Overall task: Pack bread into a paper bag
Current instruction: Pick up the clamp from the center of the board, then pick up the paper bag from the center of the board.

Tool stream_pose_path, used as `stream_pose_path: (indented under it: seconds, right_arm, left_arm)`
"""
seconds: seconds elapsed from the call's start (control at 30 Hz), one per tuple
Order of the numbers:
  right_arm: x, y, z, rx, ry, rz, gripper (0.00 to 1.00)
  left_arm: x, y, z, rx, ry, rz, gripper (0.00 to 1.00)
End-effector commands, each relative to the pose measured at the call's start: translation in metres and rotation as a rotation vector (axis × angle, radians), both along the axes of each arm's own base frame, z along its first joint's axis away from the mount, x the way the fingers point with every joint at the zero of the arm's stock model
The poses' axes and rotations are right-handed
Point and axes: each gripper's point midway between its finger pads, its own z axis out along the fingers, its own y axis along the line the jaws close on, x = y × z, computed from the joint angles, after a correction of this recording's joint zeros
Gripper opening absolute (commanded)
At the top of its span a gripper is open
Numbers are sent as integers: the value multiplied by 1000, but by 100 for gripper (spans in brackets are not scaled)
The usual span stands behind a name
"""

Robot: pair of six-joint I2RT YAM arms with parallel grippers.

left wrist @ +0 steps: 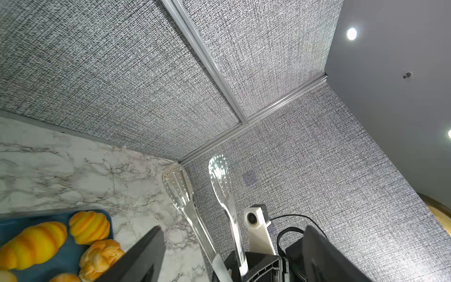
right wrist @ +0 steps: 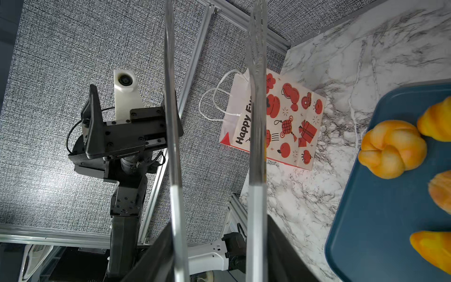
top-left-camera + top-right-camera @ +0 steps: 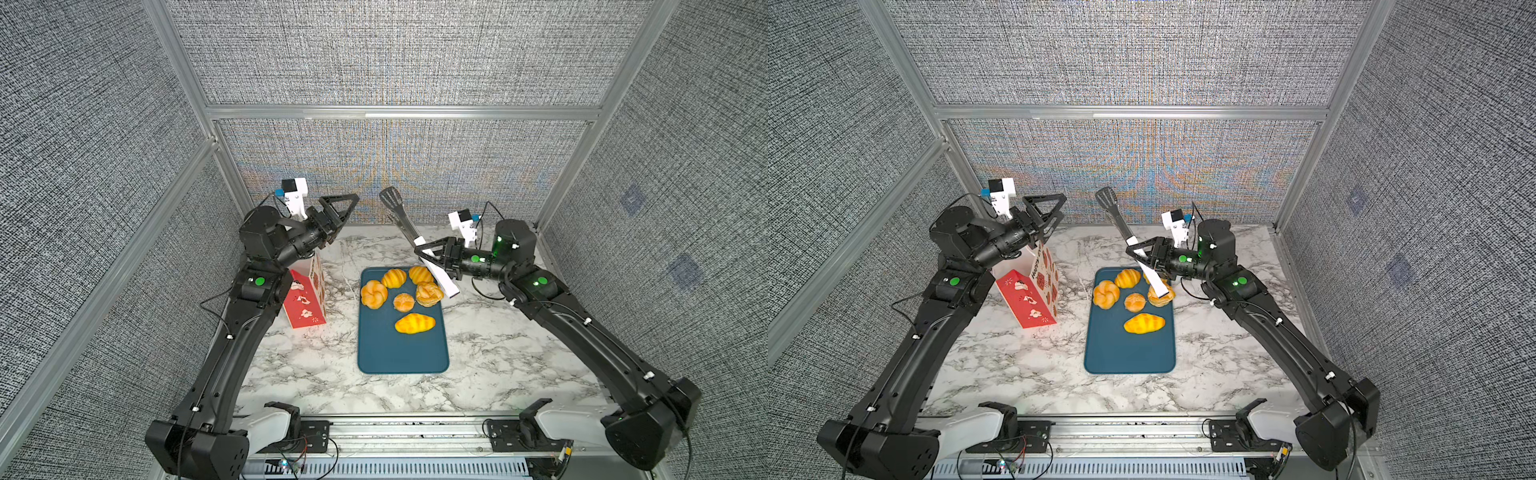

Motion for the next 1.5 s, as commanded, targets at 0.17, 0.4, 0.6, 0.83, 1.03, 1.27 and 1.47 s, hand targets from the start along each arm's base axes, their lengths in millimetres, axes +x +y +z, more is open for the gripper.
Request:
stream_pose_path:
  seconds: [0.17, 0.4, 0.6, 0.83, 1.03, 1.27, 1.47]
  right_arm:
    - [13, 0, -6, -27, -53, 21, 51]
    - [26, 3, -15, -77, -66, 42, 51]
    - [38, 7, -23, -114, -75, 75, 51]
    - [50, 10, -29, -115, -68, 110, 51]
    - [58, 11, -34, -110, -60, 133, 51]
    - [68, 8, -41, -114, -52, 142, 51]
    - [76, 11, -43, -100, -44, 154, 51]
  left_arm:
    - [-9, 16, -10, 203, 46, 78, 90]
    - [-23, 45, -20, 449, 118, 177, 89]
    - [-38, 66, -26, 566, 157, 242, 89]
    - [-57, 120, -47, 809, 315, 431, 88]
    - [-68, 156, -65, 977, 453, 540, 88]
    - [-75, 180, -71, 1142, 558, 586, 99]
    - [-71, 180, -84, 1199, 650, 544, 99]
